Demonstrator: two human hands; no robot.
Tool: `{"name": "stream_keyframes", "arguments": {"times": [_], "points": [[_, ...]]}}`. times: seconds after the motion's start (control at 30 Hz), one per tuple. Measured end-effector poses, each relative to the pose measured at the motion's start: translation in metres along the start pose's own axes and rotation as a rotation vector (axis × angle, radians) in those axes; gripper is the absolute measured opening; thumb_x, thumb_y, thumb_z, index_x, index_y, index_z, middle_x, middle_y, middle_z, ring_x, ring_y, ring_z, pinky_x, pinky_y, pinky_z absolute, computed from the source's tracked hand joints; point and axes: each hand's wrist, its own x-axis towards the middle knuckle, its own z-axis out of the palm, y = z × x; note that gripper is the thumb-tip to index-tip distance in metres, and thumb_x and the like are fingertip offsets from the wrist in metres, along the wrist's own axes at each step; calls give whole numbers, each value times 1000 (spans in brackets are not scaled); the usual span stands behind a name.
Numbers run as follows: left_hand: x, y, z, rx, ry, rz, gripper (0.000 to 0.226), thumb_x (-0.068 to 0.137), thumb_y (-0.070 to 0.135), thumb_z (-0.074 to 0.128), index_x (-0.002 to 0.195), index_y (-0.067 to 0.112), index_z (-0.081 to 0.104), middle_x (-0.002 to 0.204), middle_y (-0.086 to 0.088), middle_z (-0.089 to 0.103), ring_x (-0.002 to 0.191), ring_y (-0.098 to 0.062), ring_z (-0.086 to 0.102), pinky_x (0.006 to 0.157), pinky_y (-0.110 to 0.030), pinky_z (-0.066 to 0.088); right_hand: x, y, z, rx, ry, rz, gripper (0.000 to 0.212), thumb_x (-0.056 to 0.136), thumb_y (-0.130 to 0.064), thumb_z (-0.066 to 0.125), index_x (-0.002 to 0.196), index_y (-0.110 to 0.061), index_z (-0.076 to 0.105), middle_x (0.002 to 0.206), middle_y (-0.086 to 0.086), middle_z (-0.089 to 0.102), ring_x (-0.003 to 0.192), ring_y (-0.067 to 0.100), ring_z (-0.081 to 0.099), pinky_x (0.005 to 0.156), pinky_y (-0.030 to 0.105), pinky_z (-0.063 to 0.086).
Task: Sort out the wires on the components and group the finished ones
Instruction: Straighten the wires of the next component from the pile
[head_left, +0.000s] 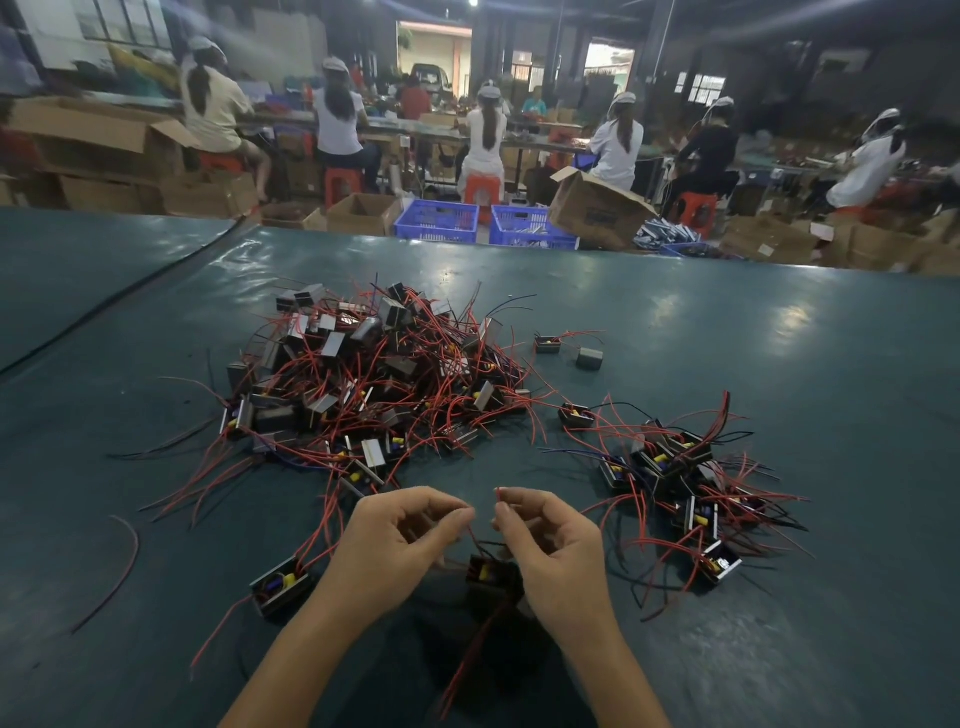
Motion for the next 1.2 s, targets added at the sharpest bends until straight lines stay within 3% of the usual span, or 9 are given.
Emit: {"name": "stream_keyframes", "arguments": {"times": [0.07, 0.23, 0.33, 0.43, 0.6, 0.67, 0.73, 0.9, 1.2], "points": [[0, 0, -1, -4, 3, 8, 10, 79, 38, 69, 84, 32, 75, 72, 3, 72, 57, -12, 65, 57, -21, 53, 0, 0, 0, -19, -26, -7, 22, 88, -10, 70, 87, -31, 74, 80, 0, 72, 68, 21, 65, 63, 24, 55], [1, 3, 1, -81, 8, 58, 8, 76, 30, 76, 84, 30, 76, 76, 1, 72, 61, -13, 67, 58, -19, 52, -2, -1, 1, -43, -109, -41, 26, 89, -4, 67, 87, -29, 74, 77, -4, 72, 64, 9, 62, 61, 17, 49], [1, 2, 5, -41, 35, 151, 7, 75, 26, 77, 82, 25, 78, 93, 3, 69, 72, -13, 66, 61, -17, 49, -3, 0, 2, -105, -142, -85, 17, 91, -7, 66, 90, -22, 72, 79, -3, 71, 70, 14, 65, 65, 20, 51], [1, 1, 6, -1, 47, 196, 9, 75, 25, 77, 84, 25, 79, 108, 12, 67, 76, -16, 67, 52, -22, 49, -4, 0, 3, -169, -176, -98, 11, 93, -9, 63, 92, -18, 70, 79, -2, 68, 70, 13, 61, 64, 20, 48], [1, 0, 6, 21, 96, 285, 10, 76, 20, 79, 86, 17, 79, 87, 9, 73, 78, -14, 71, 59, -36, 55, -4, -5, 1, -133, -227, -91, 16, 93, -7, 62, 92, -21, 70, 77, -11, 68, 67, 5, 57, 65, 20, 48], [1, -1, 6, 9, 110, 270, 10, 76, 22, 78, 85, 18, 79, 84, 9, 73, 76, -15, 71, 59, -40, 55, -4, -6, 0, -131, -239, -93, 15, 92, -7, 62, 91, -19, 71, 80, -11, 70, 73, 10, 61, 70, 25, 50], [1, 0, 6, 1, 107, 266, 10, 77, 23, 78, 86, 19, 79, 83, 9, 72, 75, -15, 70, 59, -37, 56, -5, -7, 0, -141, -235, -100, 11, 89, -14, 63, 89, -20, 72, 80, -5, 70, 77, 13, 62, 73, 29, 50], [1, 1, 4, 7, 101, 253, 13, 75, 21, 77, 87, 21, 79, 83, 11, 70, 77, -14, 69, 62, -22, 53, -5, -6, 0, -200, -213, -141, 14, 86, -15, 68, 87, -28, 71, 77, -10, 64, 77, 7, 57, 71, 12, 41], [2, 1, 1, 1, 103, 245, 14, 75, 20, 78, 88, 24, 78, 85, 12, 71, 79, -13, 70, 64, -21, 55, -3, -7, 0, -159, -183, -206, 13, 86, -14, 67, 86, -26, 71, 81, -12, 62, 74, 16, 58, 68, 24, 48]]}}
